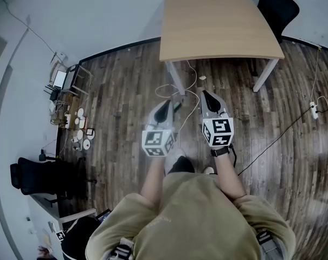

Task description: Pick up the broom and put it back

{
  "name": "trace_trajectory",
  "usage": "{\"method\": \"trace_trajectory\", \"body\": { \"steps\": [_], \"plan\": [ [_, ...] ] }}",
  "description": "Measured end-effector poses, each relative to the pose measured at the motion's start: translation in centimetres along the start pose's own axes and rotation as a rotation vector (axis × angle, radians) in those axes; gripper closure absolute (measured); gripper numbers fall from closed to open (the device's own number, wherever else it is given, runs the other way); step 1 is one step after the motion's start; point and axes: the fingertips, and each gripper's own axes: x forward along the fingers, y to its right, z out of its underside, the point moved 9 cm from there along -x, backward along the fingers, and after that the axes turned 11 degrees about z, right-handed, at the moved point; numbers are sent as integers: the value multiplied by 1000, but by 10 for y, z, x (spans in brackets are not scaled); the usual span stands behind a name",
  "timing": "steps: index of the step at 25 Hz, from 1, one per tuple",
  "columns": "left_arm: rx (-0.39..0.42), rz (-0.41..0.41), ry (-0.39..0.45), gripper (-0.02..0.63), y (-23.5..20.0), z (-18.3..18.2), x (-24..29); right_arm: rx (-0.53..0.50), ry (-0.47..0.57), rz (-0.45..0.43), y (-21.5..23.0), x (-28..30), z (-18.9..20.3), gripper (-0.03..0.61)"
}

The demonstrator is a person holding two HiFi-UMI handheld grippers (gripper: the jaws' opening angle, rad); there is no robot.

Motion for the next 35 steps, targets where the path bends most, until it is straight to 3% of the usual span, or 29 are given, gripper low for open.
{"method": "trace_trajectory", "body": {
  "steps": [11, 17, 23, 28, 35],
  "plan": [
    [4, -52, -7, 612, -4, 3, -12, 40, -24, -24, -2, 11, 7, 574],
    [-39, -117, -27, 612, -27, 26, -31, 58, -101, -141, -31, 32, 37, 574],
    [-71, -89, -1, 612, -95, 36, 7, 40, -152, -248, -70, 94, 58, 574],
    [-17, -2, 63, 612, -145, 21, 57, -10, -148, -253, -78, 159, 51, 574],
    [-112, 7, 105, 612, -266, 7, 113, -29, -200, -209, -89, 270, 39, 574]
  ]
}}
